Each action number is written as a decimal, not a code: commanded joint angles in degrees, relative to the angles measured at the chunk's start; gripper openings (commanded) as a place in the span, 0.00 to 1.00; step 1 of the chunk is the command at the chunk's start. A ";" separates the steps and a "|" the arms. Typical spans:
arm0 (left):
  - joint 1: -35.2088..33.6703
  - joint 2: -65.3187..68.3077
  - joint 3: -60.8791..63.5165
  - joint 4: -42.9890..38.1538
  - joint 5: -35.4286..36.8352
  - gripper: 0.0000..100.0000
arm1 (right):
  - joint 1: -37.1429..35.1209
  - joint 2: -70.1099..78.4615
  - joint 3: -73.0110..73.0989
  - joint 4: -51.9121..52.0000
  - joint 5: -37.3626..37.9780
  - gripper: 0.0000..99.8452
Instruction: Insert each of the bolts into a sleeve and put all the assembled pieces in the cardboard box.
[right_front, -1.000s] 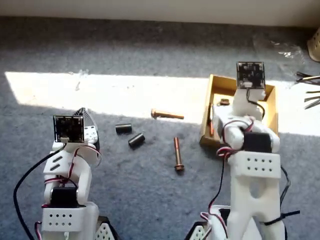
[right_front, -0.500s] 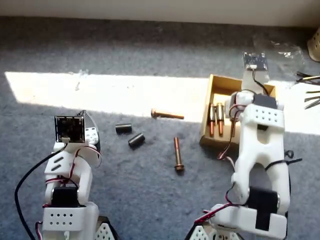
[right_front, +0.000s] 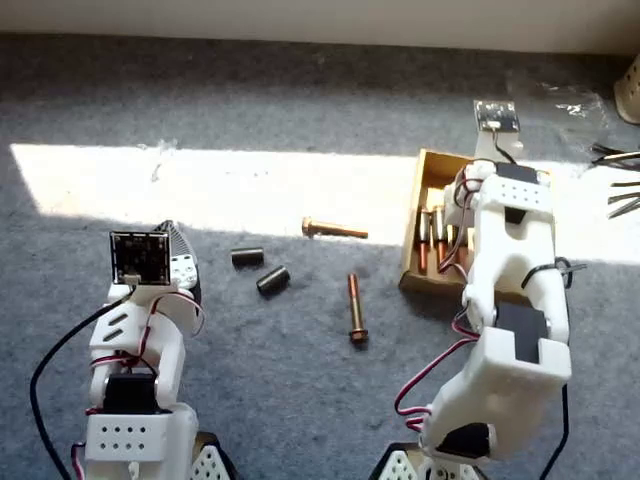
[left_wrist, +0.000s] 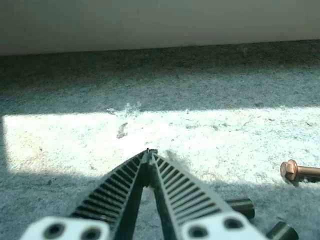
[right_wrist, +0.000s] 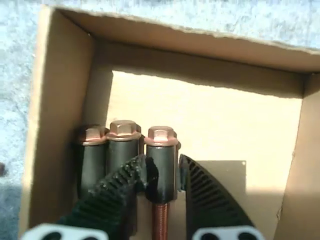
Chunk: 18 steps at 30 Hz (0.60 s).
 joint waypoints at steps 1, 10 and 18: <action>-0.66 -0.84 -0.40 0.18 0.44 0.01 | 0.48 0.66 -3.21 -0.04 0.70 0.08; -0.66 -0.84 -0.40 0.18 0.44 0.01 | 0.31 0.75 -3.30 -0.13 0.70 0.08; -0.66 -0.84 -0.40 0.18 0.44 0.01 | -5.67 -8.22 -6.37 6.64 0.53 0.08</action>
